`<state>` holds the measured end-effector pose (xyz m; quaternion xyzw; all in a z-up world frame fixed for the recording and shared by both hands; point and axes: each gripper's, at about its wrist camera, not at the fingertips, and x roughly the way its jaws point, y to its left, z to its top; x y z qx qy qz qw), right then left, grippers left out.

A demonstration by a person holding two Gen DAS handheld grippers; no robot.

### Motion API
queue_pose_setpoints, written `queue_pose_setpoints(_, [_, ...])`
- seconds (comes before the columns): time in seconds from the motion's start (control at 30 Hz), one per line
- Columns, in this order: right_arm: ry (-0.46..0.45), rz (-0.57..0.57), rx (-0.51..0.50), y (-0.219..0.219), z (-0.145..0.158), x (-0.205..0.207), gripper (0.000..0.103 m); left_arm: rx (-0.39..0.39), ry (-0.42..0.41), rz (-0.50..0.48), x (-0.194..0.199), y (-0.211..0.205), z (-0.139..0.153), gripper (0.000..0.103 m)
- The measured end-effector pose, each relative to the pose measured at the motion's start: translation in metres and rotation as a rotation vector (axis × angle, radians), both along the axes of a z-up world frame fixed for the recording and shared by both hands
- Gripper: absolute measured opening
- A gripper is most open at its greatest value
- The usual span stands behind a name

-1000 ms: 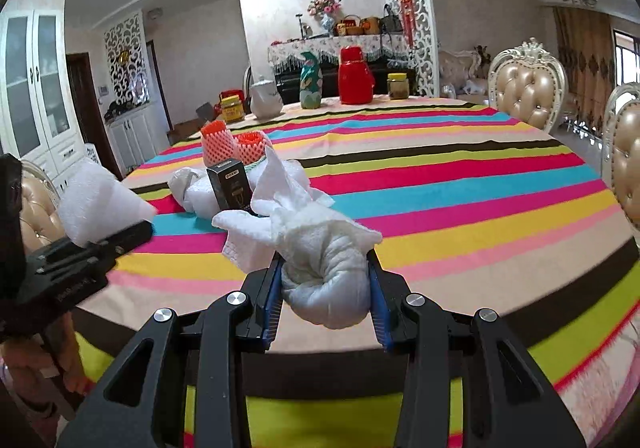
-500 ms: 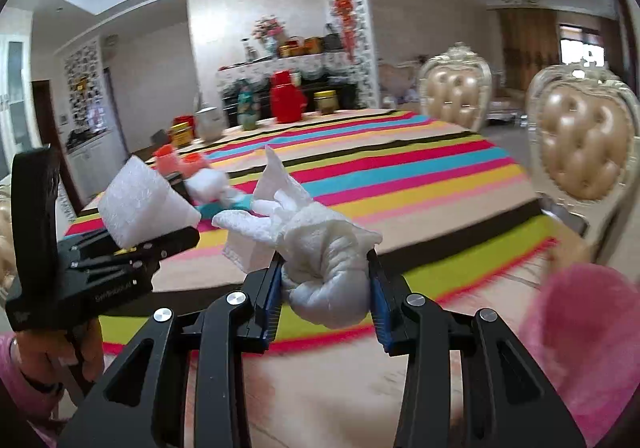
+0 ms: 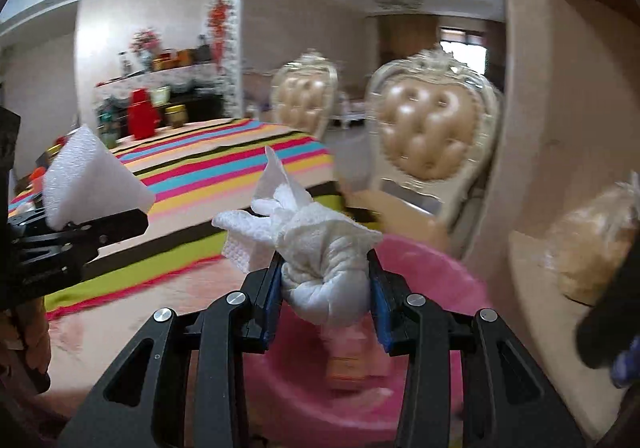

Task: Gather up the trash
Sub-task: 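Carry the foam block and cloth bundle with both tools over the pink bin, then open both tools to drop the foam block and cloth into the bin, then move both open tools back over the table toward the remaining trash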

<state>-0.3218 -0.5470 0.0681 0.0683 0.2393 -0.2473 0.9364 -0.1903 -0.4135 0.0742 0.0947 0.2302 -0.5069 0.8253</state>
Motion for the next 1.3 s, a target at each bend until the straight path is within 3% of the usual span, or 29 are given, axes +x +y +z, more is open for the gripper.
queue_pose_setpoints(0.2, [0.036, -0.078, 0.072, -0.050, -0.020, -0.015, 0.040, 0.024, 0.061, -0.148, -0.015, -0.065, -0.013, 0.040])
queue_pose_setpoints(0.43, [0.030, -0.074, 0.131, -0.076, -0.031, -0.015, 0.041, 0.077, 0.091, -0.196, -0.009, -0.107, -0.036, 0.041])
queue_pose_setpoints(0.57, [0.051, -0.060, 0.145, -0.080, -0.036, -0.004, 0.042, 0.105, 0.150, -0.215, 0.002, -0.128, -0.050, 0.042])
queue_pose_setpoints(0.6, [0.057, -0.051, 0.158, -0.082, -0.039, -0.003, 0.046, 0.112, 0.156, -0.208, 0.005, -0.131, -0.053, 0.047])
queue_pose_setpoints(0.7, [0.063, -0.049, 0.150, -0.080, -0.040, -0.003, 0.064, 0.109, 0.161, -0.190, 0.017, -0.119, -0.055, 0.069])
queue_pose_setpoints(0.73, [0.060, -0.048, 0.149, -0.079, -0.039, -0.004, 0.066, 0.103, 0.159, -0.191, 0.020, -0.115, -0.055, 0.071])
queue_pose_setpoints(0.83, [0.063, -0.064, 0.138, -0.080, -0.036, -0.008, 0.068, 0.104, 0.132, -0.188, 0.019, -0.110, -0.053, 0.073])
queue_pose_setpoints(1.0, [0.031, -0.050, 0.100, -0.063, -0.016, -0.018, 0.068, 0.106, 0.033, -0.131, 0.016, -0.076, -0.044, 0.097])
queue_pose_setpoints(1.07, [0.014, -0.031, 0.084, -0.055, -0.009, -0.014, 0.072, 0.108, 0.007, -0.092, 0.022, -0.054, -0.039, 0.098])
queue_pose_setpoints(1.17, [-0.025, 0.025, 0.079, -0.032, -0.001, -0.002, 0.087, 0.129, 0.007, -0.033, 0.034, -0.022, -0.034, 0.098])
queue_pose_setpoints(1.3, [-0.023, 0.141, 0.067, 0.008, 0.004, 0.036, 0.092, 0.114, -0.039, 0.095, 0.052, 0.050, -0.021, 0.099])
